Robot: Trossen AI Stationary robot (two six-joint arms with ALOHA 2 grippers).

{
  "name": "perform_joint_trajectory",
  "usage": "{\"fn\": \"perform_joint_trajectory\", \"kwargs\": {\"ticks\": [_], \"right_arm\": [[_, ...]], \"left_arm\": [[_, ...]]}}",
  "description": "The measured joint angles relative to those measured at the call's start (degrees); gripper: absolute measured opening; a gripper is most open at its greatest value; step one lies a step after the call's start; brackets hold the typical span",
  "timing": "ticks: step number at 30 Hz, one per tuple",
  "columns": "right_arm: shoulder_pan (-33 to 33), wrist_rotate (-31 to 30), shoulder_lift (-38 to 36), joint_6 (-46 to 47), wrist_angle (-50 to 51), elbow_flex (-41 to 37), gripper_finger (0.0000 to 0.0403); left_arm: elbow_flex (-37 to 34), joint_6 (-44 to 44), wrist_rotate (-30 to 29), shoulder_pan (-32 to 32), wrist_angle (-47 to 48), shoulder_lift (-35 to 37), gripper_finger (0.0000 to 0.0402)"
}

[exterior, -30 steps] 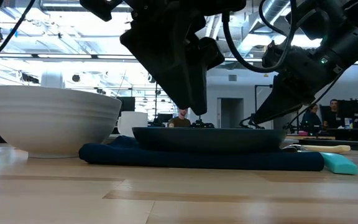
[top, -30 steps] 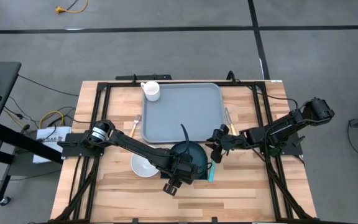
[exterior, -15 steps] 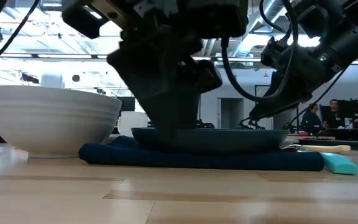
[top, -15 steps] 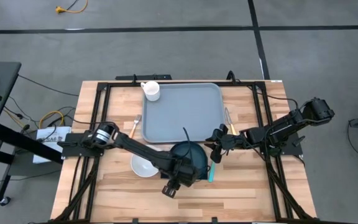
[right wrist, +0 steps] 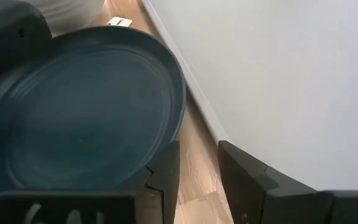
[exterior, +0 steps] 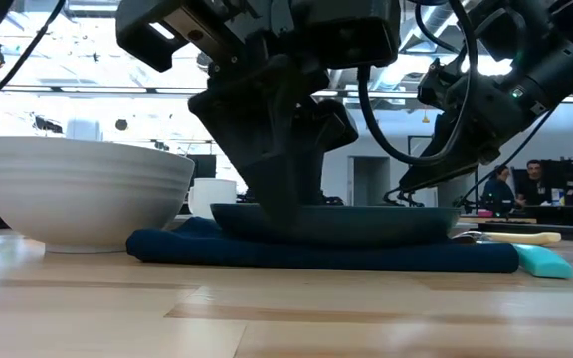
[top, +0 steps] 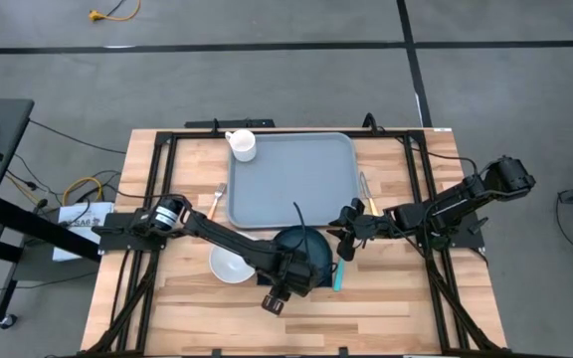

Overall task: Set up tray
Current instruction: Put the green plate below the white mug on the gray tray

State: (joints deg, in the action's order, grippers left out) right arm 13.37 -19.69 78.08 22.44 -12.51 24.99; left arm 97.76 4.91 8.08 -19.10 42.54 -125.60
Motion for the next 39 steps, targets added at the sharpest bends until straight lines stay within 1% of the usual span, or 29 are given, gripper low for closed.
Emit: {"fn": "perform_joint_trajectory", "kwargs": {"ticks": [7,10,15,17,22,25,34,39], "right_arm": [[0.00,0.05,0.00,0.01,0.00,0.00,0.0102],[0.00,0.05,0.00,0.00,0.00,0.00,0.0102],[0.00,0.05,0.00,0.00,0.00,0.00,0.0102],[0.00,0.05,0.00,0.00,0.00,0.00,0.0102],[0.00,0.05,0.00,0.00,-0.02,0.00,0.0102],[0.00,0.03,0.00,0.00,-0.01,0.00,0.0102],[0.00,0.05,0.00,0.00,-0.02,0.00,0.0102],[0.00,0.05,0.00,0.00,-0.02,0.00,0.0102]], "left_arm": [[0.00,0.01,-0.20,0.05,0.11,0.00,0.0033],[0.00,0.09,-0.42,0.06,0.23,0.03,0.0008],[0.04,0.22,-1.02,0.08,0.27,0.07,0.0015],[1.06,0.41,-1.61,0.06,1.78,0.07,0.0014],[4.53,1.31,-5.93,-0.19,5.97,0.07,0.0002],[6.91,1.36,-7.74,-0.52,8.45,0.07,0.0003],[10.51,1.16,-13.14,-1.23,15.93,0.04,0.0001],[12.20,0.02,-14.14,-1.52,19.43,0.04,0.0000]]}}
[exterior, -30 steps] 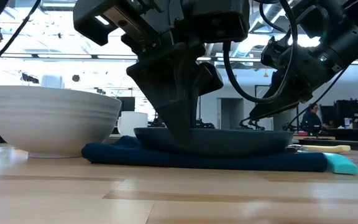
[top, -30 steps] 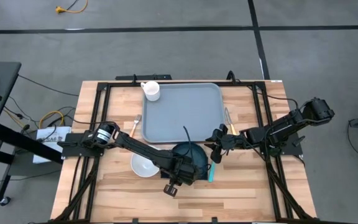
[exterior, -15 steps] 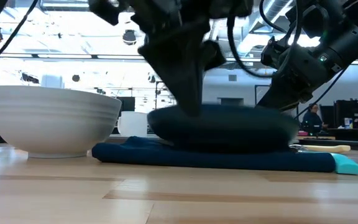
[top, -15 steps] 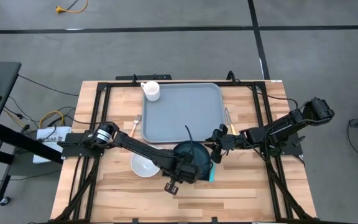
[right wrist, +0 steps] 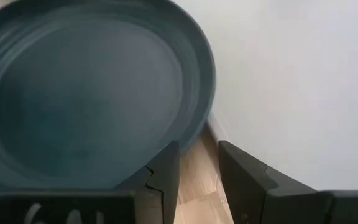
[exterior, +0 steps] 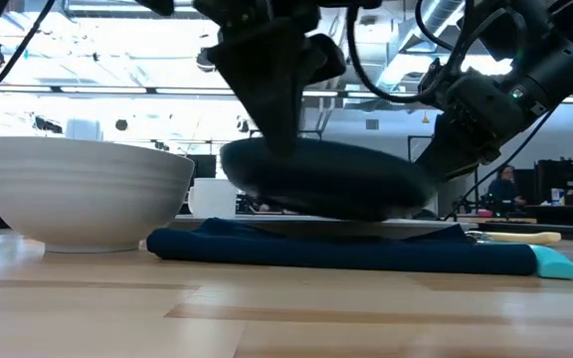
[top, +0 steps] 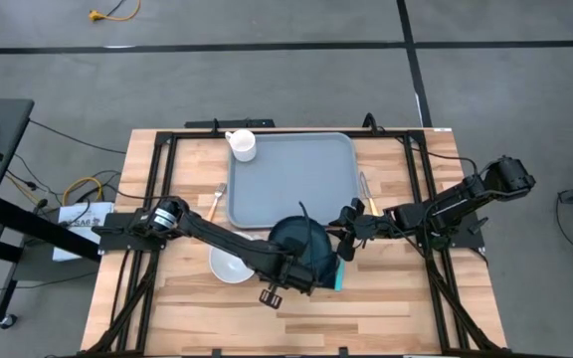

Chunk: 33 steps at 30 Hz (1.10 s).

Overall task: Set up tray
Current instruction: Put the green plate below the white mug on the gray tray

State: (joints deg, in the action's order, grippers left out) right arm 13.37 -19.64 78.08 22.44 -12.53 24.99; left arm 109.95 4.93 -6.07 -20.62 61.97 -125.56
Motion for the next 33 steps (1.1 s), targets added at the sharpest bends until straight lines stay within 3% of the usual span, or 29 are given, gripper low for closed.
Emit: {"fn": "perform_joint_trajectory", "kwargs": {"ticks": [9,22,33], "right_arm": [[0.00,-0.02,-0.80,-2.13,-1.31,0.00,0.0102],[6.31,-1.69,-7.61,-26.89,-19.82,0.02,0.0102],[13.44,-20.61,-8.07,-26.01,-15.71,-0.02,0.0102]], "left_arm": [[4.52,-0.62,-0.49,-0.02,5.87,0.00,0.0000],[7.50,1.63,-3.69,2.81,11.18,0.00,0.0000],[5.28,4.99,-6.51,8.61,12.17,3.96,0.0000]]}}
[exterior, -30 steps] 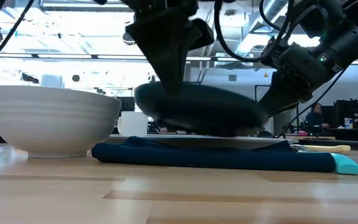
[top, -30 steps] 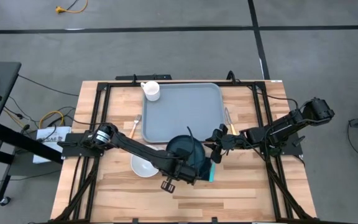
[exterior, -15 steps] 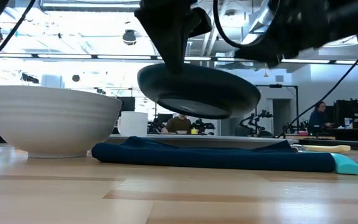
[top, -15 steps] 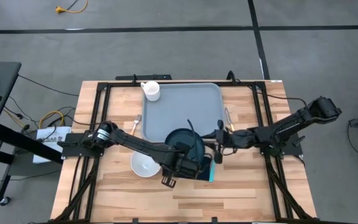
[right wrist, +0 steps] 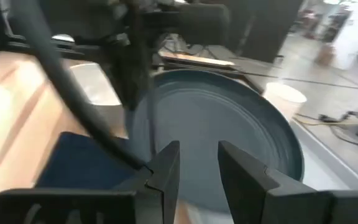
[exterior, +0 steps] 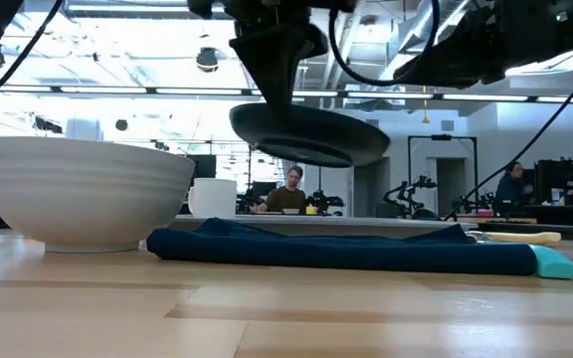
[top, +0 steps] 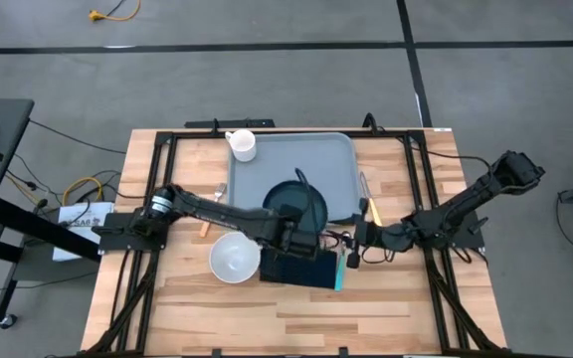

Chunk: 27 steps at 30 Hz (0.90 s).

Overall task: Set up tray
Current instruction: Put the green plate below the white mug on the gray tray

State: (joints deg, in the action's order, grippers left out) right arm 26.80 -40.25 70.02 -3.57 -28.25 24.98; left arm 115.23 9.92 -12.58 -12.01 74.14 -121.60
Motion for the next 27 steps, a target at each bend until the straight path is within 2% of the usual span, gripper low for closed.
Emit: {"fn": "perform_joint_trajectory", "kwargs": {"ticks": [3,6,13,16,19,27], "right_arm": [[1.55,-3.24,0.00,0.11,0.24,0.00,0.0102],[2.84,-5.01,0.00,0.11,0.71,0.00,0.0102],[4.09,-5.15,0.00,0.11,0.81,0.00,0.0102],[3.85,-5.22,0.00,0.11,0.81,0.02,0.0102],[3.16,-5.22,0.00,0.12,0.76,0.01,0.0102],[0.50,-5.03,0.00,0.56,0.41,0.00,0.0102]], "left_arm": [[-3.31,0.15,-0.23,2.97,-1.59,3.43,0.0000],[-9.50,0.56,-0.31,6.19,-6.19,8.93,0.0000],[-35.48,0.67,0.64,14.72,-25.74,26.32,0.0000],[-44.15,0.62,2.26,17.29,-35.00,30.59,0.0000],[-47.24,1.22,4.56,17.76,-37.58,31.20,0.0000],[-47.35,6.81,5.47,16.14,-37.96,29.05,0.0000]]}}
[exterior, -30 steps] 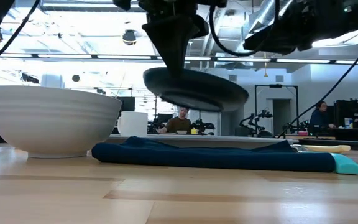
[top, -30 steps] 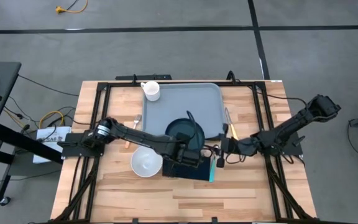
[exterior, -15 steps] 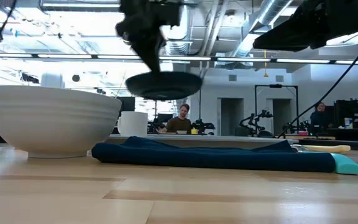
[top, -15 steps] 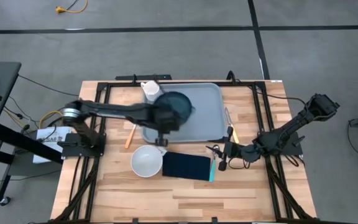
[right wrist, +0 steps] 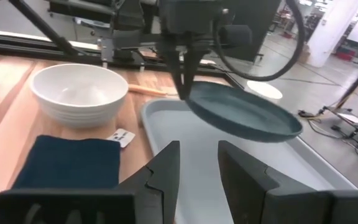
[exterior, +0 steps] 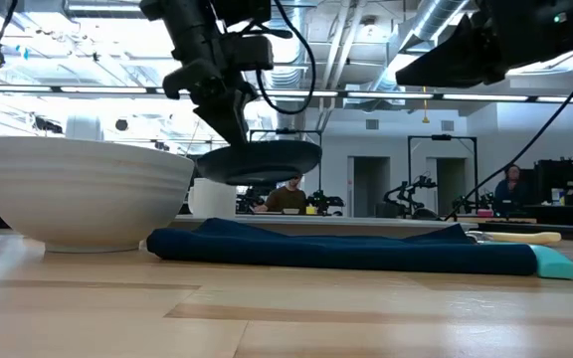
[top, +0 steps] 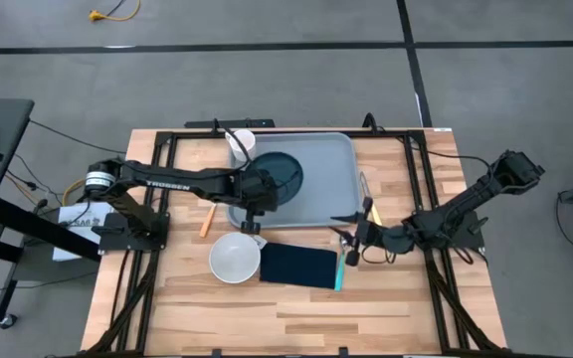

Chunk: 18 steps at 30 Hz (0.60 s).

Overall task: Set up tray
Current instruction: Put the green plate below the white mug on the gray tray

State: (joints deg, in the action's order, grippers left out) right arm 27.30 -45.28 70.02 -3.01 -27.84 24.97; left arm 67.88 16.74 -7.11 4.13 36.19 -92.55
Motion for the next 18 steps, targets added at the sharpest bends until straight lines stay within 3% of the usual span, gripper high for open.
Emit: {"fn": "perform_joint_trajectory", "kwargs": {"ticks": [18], "right_arm": [[-0.45,0.29,0.04,1.95,2.17,0.00,0.0102]], "left_arm": [[-0.03,2.53,1.33,1.74,-0.34,-8.66,0.0000]]}}
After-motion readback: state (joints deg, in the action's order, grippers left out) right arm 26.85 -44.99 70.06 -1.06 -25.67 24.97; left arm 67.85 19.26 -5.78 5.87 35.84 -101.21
